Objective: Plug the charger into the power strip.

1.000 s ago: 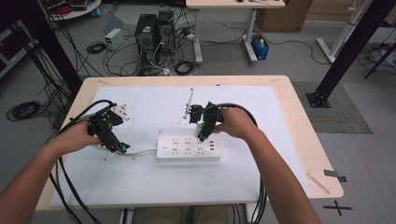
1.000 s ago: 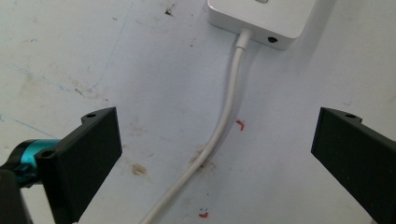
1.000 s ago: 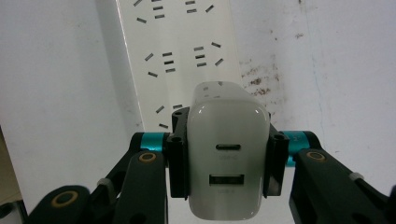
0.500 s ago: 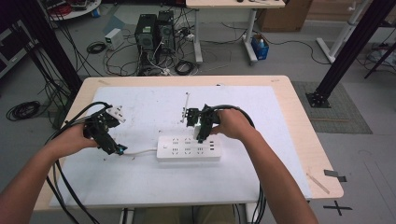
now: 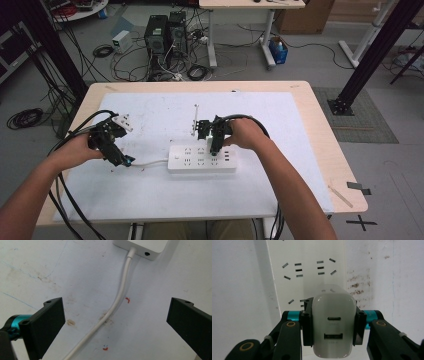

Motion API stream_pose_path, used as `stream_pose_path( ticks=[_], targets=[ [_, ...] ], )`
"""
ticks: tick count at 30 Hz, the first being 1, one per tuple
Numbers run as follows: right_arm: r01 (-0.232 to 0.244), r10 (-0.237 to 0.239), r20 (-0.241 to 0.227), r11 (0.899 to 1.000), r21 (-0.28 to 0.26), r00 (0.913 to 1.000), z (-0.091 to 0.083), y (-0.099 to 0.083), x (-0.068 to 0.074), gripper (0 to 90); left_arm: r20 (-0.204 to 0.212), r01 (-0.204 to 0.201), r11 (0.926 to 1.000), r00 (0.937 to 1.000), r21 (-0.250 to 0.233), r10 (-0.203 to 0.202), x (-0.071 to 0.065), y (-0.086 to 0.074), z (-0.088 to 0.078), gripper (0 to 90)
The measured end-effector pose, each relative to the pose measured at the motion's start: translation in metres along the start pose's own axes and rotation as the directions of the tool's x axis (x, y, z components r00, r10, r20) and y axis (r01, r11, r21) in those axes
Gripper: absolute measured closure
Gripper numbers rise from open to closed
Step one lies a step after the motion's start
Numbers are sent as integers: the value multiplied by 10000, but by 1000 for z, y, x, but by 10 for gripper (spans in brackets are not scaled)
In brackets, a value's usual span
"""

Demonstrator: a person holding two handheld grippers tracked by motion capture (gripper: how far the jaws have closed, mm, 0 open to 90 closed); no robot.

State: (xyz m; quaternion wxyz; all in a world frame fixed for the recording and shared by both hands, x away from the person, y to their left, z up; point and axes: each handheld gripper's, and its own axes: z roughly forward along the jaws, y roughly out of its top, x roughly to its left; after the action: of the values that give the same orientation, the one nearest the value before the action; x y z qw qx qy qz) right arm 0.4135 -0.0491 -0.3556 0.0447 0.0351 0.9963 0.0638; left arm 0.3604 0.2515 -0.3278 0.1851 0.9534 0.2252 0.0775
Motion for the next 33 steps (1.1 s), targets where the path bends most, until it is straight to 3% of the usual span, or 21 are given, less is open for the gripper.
stream_pose_path(
  ticks=[8, 13, 16, 27, 33],
  targets=[
    [325, -325, -43, 9994, 136, 9995, 3, 1, 2, 622, 79, -46, 10000, 10000, 18, 46, 0, 1, 2, 18],
    [189, -187, -174, 9998, 105, 9997, 4, 1, 0, 623, 158, -18, 10000, 9999, 9, 18, 0, 0, 4, 18],
    [501, -502, 23, 9981, 363, 9987, 10, 4, 3, 624, 208, 35, 10000, 9998, 1, -35, 0, -2, 6, 17],
    [333, -333, -12, 9988, 349, 9994, 10, 3, 3, 625, 256, -39, 10000, 9997, -20, 39, -1, -3, 8, 18],
    [413, -434, 491, 9982, 423, 9979, 10, 4, 11, 625, 292, -24, 10000, 9996, 8, 24, -1, -3, 9, 18]
  ],
)
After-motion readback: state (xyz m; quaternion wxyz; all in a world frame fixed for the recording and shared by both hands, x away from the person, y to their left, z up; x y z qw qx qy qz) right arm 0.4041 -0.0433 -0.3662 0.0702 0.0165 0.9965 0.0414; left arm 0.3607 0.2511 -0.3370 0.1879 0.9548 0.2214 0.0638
